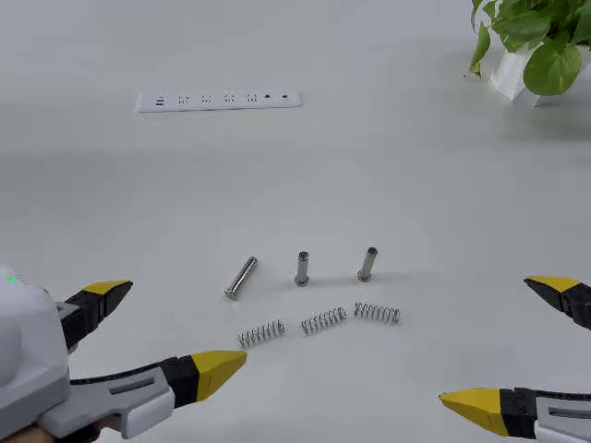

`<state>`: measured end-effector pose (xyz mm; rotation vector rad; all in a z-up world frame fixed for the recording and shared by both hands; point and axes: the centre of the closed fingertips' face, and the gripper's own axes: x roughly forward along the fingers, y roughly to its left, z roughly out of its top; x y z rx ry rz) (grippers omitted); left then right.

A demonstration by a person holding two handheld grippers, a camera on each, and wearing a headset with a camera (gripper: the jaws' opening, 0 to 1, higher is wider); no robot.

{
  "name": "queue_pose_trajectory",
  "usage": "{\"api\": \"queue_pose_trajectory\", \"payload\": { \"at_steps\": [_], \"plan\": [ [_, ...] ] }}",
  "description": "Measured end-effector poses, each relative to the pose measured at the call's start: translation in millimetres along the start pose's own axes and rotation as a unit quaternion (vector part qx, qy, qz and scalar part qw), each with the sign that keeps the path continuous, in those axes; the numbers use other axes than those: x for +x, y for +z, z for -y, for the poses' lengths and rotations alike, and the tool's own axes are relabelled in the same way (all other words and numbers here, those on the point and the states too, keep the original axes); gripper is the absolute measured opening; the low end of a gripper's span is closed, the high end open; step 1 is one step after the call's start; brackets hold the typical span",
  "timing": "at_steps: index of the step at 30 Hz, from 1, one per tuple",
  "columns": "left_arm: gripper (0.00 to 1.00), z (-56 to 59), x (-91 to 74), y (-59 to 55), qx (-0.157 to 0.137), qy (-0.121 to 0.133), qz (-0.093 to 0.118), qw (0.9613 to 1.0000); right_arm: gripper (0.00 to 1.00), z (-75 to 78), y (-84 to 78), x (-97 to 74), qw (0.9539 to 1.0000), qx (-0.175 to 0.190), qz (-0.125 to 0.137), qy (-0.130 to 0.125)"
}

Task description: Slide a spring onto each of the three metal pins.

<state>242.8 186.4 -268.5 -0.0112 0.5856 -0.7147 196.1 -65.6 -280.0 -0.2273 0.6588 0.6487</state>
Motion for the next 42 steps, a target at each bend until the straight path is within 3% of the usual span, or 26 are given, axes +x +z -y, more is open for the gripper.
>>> {"api": "queue_pose_trajectory", "payload": {
  "at_steps": [11,16,28,42],
  "plan": [
    [0.87,-5.4,9.7,8.0,0.011,-0.006,-0.008,0.9999,0.97,-1.3,-2.0,0.3,1.0,0.002,-0.001,0.002],
    [0.84,-12.8,16.4,10.7,0.007,-0.005,-0.016,0.9998,0.97,-2.5,-2.3,1.3,1.0,0.004,0.0,0.003],
    [0.72,-24.2,37.3,11.1,0.012,-0.023,-0.054,0.9982,0.96,-3.9,-8.8,3.7,1.0,0.008,-0.004,0.005],
    [0.55,-37.2,68.4,5.5,0.031,-0.025,-0.095,0.9947,0.94,-3.7,-17.9,0.2,0.9997,0.02,-0.011,0.0]
  ]
}}
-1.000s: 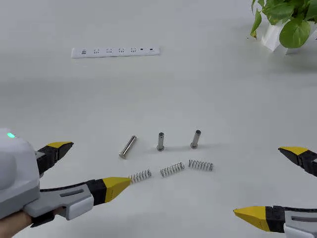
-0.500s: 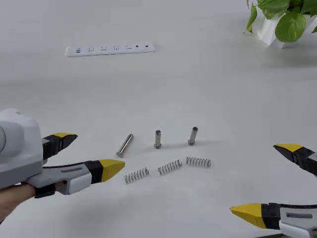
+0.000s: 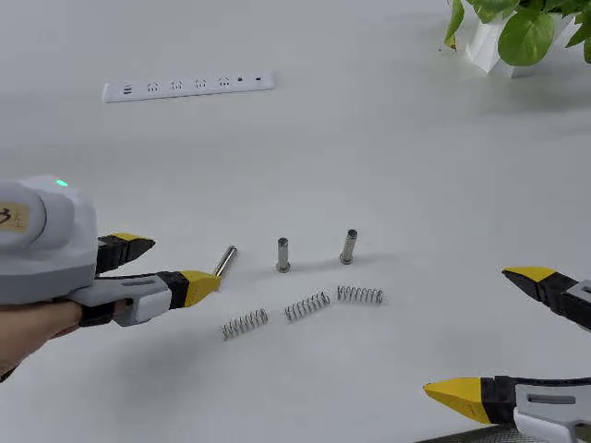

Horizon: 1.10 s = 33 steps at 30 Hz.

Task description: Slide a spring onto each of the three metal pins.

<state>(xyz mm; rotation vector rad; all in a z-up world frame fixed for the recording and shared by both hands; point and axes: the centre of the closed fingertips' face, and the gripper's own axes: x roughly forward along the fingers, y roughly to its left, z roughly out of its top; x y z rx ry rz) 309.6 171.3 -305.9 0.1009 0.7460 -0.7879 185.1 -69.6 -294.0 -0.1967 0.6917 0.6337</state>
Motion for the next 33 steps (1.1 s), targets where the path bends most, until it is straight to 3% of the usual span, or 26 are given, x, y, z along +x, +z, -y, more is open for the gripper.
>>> {"api": "queue_pose_trajectory", "payload": {
  "at_steps": [8,16,26,33],
  "plan": [
    [0.45,-4.3,21.5,1.3,0.027,-0.003,-0.028,0.9992,0.94,-2.1,-0.1,0.2,1.0,-0.001,-0.003,0.0],
    [0.35,-3.7,39.0,2.6,0.037,-0.007,-0.054,0.9978,0.93,-2.9,-5.1,1.2,1.0,0.004,-0.007,-0.001],
    [0.18,-2.7,58.9,-6.4,0.045,-0.009,-0.094,0.9945,0.93,-1.8,-6.5,1.1,0.9999,0.011,-0.003,-0.003],
    [0.16,-3.6,65.0,-11.2,0.048,-0.004,-0.112,0.9925,0.93,-1.7,-12.0,-3.0,0.9998,0.018,-0.002,-0.009]
  ]
}}
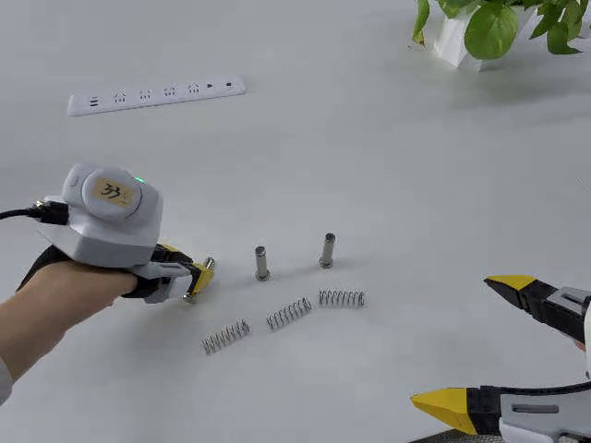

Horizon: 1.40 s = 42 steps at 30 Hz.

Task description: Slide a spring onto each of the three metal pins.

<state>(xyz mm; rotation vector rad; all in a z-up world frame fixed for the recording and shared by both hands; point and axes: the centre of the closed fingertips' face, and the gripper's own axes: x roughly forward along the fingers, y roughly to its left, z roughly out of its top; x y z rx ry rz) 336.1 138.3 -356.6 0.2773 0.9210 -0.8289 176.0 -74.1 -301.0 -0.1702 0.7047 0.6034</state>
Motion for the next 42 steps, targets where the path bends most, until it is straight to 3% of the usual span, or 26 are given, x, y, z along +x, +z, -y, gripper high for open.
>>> {"api": "queue_pose_trajectory", "payload": {
  "at_steps": [14,18,25,31,42],
  "plan": [
    [0.11,0.5,10.1,2.2,0.032,0.026,-0.038,0.9984,0.93,-0.9,-7.3,-2.1,0.9999,0.012,-0.001,-0.006],
    [0.08,-1.3,10.7,0.9,0.05,0.042,-0.066,0.9957,0.93,-3.1,-7.3,-0.8,0.9999,0.012,0.0,-0.004],
    [0.07,0.1,14.3,1.5,0.067,0.046,-0.086,0.993,0.93,-3.9,-5.2,-0.3,1.0,0.008,0.0,-0.004],
    [0.05,-0.4,14.5,1.6,0.047,0.043,-0.082,0.9946,0.93,-5.1,-4.4,0.7,1.0,0.005,0.0,-0.003],
    [0.04,1.3,10.6,1.8,0.024,0.034,-0.057,0.9975,0.93,-7.0,0.8,3.6,1.0,0.0,0.004,0.001]
  ]
}}
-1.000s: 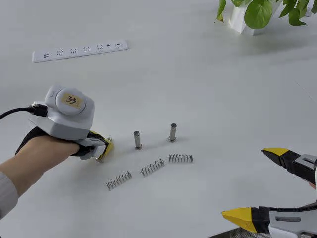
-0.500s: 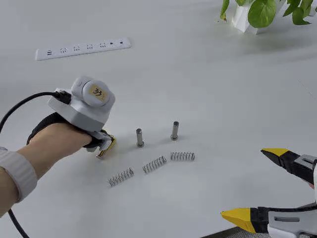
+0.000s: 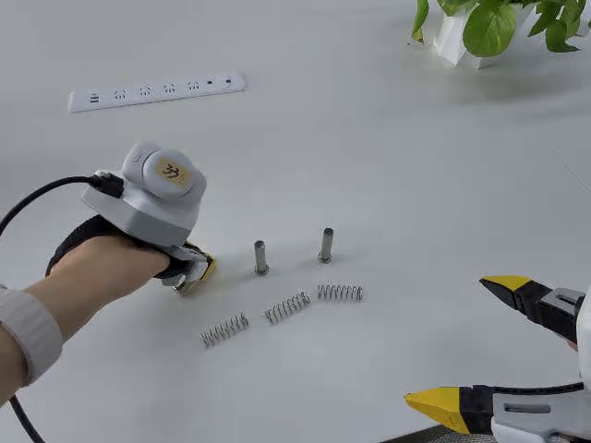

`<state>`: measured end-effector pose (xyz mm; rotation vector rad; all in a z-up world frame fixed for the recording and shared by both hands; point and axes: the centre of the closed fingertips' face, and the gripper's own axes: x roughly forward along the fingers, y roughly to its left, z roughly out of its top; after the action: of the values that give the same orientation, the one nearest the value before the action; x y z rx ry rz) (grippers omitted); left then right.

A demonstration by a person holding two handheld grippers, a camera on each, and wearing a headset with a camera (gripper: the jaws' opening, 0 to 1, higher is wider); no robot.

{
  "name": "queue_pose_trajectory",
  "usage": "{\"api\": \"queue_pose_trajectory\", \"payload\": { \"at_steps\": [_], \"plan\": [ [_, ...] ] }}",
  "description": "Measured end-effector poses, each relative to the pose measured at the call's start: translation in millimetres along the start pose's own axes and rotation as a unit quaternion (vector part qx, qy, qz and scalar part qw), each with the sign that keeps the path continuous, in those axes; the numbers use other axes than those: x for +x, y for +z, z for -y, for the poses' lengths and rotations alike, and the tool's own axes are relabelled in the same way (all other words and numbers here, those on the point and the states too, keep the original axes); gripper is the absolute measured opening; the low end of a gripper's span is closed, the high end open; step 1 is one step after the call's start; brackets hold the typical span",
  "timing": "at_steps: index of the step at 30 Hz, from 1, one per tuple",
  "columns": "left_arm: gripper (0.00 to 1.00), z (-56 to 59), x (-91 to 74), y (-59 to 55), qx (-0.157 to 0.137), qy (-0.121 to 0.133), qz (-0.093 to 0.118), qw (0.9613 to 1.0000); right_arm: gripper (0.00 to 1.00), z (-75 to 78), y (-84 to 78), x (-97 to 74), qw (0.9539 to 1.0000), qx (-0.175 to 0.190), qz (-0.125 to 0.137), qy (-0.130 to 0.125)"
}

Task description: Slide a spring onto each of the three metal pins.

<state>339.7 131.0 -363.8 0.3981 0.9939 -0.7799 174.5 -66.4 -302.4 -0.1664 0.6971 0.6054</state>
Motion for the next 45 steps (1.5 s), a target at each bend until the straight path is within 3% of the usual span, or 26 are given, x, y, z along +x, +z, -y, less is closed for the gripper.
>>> {"api": "queue_pose_trajectory", "payload": {
  "at_steps": [8,16,32,45],
  "plan": [
    [0.04,-2.7,-15.0,9.1,-0.022,-0.003,0.032,0.9992,0.92,-2.4,2.3,2.1,1.0,-0.004,0.0,0.005],
    [0.04,-2.2,-30.5,14.9,-0.021,0.002,0.059,0.998,0.92,-5.3,4.1,3.6,0.9999,-0.008,0.0,0.009],
    [0.04,-2.6,-47.8,6.4,-0.027,0.009,0.076,0.9967,0.93,-7.1,10.3,6.4,0.9998,-0.017,0.002,0.015],
    [0.04,-1.8,-54.0,-1.5,-0.03,0.012,0.078,0.9964,0.93,-10.1,11.2,7.4,0.9996,-0.021,0.0,0.02]
  ]
}}
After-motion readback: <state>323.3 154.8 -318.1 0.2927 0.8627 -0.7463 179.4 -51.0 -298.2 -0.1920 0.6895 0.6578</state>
